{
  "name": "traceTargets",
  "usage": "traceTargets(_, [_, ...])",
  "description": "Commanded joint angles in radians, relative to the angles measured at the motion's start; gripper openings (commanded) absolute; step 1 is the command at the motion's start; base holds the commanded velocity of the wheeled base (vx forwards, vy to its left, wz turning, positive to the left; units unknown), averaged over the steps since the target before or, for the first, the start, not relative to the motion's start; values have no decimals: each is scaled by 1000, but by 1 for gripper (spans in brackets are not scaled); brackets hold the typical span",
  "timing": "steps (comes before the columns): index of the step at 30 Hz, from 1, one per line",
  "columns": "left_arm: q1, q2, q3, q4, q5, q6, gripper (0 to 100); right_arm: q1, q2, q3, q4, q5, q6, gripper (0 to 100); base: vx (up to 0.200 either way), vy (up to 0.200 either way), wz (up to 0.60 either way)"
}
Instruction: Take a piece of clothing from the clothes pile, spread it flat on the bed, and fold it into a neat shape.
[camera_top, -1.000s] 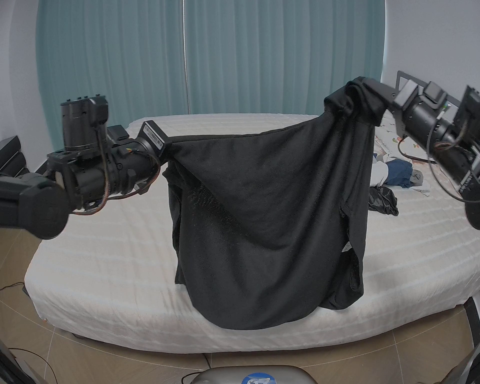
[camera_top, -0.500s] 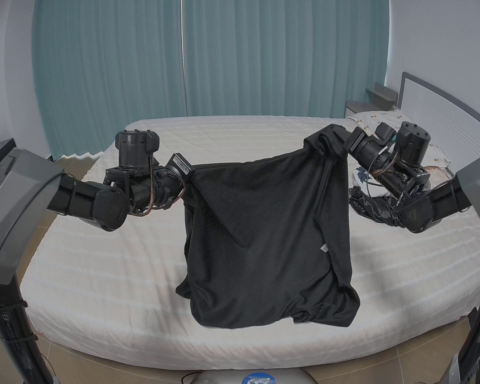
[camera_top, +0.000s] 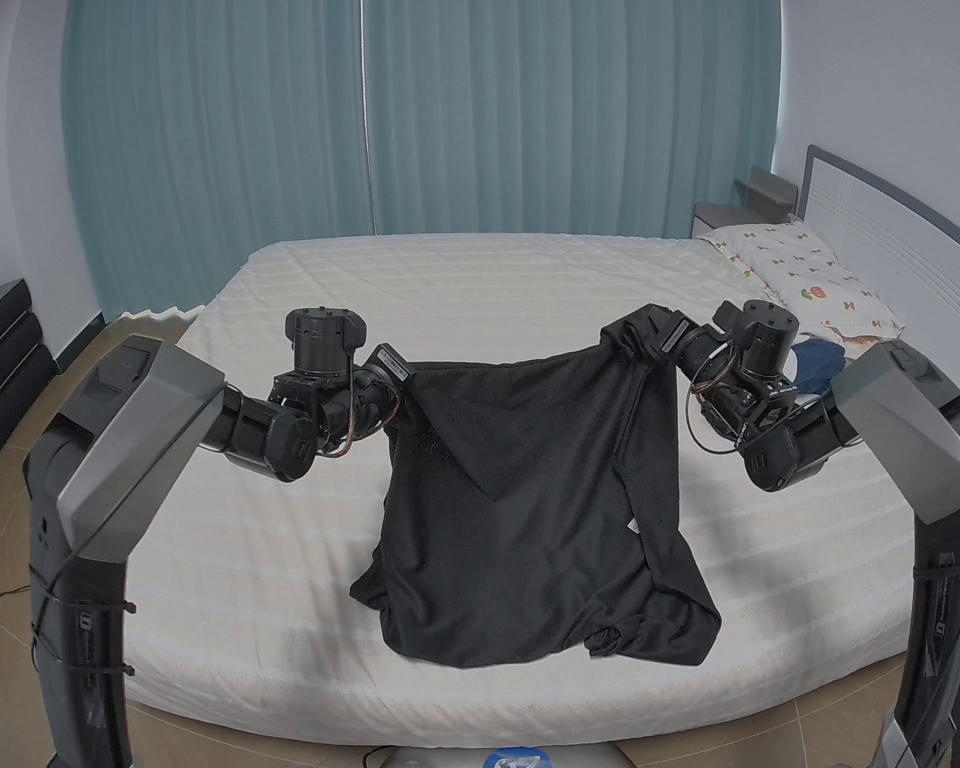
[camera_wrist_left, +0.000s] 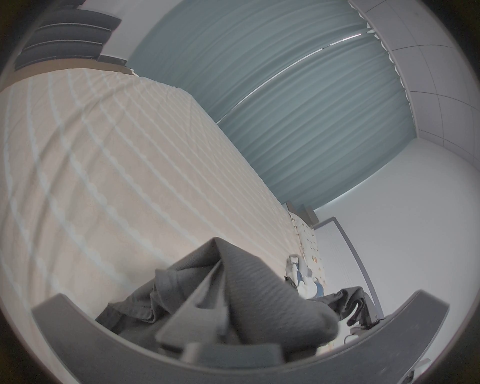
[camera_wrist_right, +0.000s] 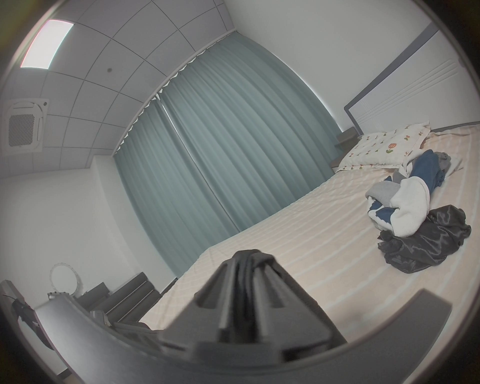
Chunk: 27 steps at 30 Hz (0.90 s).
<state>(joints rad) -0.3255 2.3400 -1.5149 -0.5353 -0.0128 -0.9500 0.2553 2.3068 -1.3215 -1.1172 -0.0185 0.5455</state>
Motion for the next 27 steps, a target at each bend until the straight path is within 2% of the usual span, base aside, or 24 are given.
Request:
traceTargets(1, [5,171,-151,-2,62,-6,100,-7,149,-105,10,-26,-9,100,0,0,0])
traceTargets(6, [3,265,-260,9,119,0,100,-13,253,-165,45,-31,-19,100,0,0,0])
traceTargets(9, [10,325,-338,49,171,8,100,-48,299,-166,172,-57,-110,100,0,0,0])
traceTargets(12, [22,358,-395,87,197,19,100,-70,330,-186,172,-100,-141,100,0,0,0])
traceTargets(15, [37,424,-485,158,249,93,100,-87,329,-171,183,-115,-142,100,0,0,0])
traceTargets(16, [37,424,-485,158,249,93,100,-87,329,-171,183,-115,-142,100,0,0,0])
traceTargets(17, [42,443,-485,175,267,171,100,-93,322,-147,186,-116,-145,100,0,0,0])
traceTargets(19, [45,449,-485,176,274,217,100,-97,312,-124,185,-115,-147,100,0,0,0])
traceTargets(24, [52,441,-485,173,274,214,100,-107,299,-113,174,-115,-144,100,0,0,0])
traceTargets(27, [63,435,-485,181,272,214,100,-111,273,-47,171,-109,-145,100,0,0,0])
